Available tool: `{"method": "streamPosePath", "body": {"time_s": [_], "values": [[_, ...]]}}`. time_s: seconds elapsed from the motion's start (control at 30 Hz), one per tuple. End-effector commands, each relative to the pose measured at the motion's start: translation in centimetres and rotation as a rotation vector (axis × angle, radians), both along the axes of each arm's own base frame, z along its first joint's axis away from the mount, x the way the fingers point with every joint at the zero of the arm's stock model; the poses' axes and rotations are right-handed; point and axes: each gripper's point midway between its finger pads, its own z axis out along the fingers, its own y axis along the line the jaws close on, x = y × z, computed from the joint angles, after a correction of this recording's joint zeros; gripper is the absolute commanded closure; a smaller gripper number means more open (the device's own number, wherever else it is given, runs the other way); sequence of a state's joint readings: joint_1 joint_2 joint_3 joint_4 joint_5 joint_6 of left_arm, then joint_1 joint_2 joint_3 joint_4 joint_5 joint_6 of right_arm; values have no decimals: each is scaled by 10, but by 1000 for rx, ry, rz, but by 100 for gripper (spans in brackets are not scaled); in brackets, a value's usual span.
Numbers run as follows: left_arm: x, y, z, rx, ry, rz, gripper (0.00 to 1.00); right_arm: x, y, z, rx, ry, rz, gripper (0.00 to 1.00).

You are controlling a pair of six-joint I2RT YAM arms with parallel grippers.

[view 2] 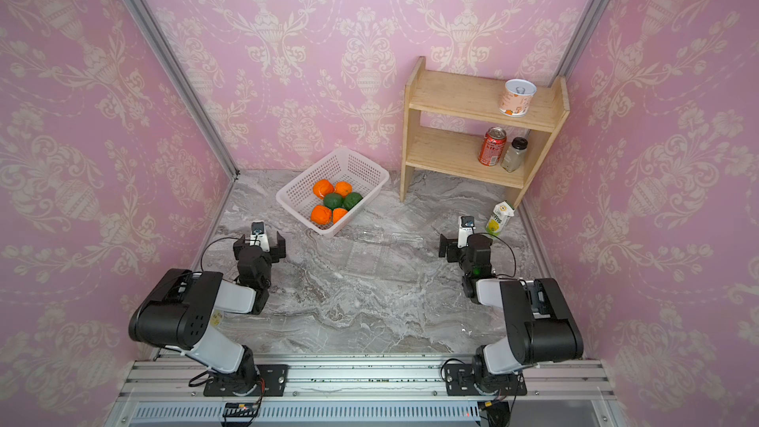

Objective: Take oranges out of containers
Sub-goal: Reset both arms

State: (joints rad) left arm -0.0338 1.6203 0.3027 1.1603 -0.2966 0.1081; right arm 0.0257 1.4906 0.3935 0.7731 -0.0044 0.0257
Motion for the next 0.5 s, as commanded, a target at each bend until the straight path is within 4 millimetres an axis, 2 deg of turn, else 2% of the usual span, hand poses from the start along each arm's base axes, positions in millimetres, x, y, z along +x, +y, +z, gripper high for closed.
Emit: {"method": "streamPosePath", "body": {"time_s": [0.0,0.17,0.3,0.47], "values": [[3,-22,-23,-124,80,-119,1,5,-1,4,-4,-8,4,0],[7,-10,-21,-130,71,-60,1,4,-1,4,-3,-7,4,0],[7,-13,-21,-126,71,-80,1,5,-1,4,-4,-8,3,0],[3,-27,-19,-119,43,-165,1,4,-1,4,-3,-7,6,0]]}}
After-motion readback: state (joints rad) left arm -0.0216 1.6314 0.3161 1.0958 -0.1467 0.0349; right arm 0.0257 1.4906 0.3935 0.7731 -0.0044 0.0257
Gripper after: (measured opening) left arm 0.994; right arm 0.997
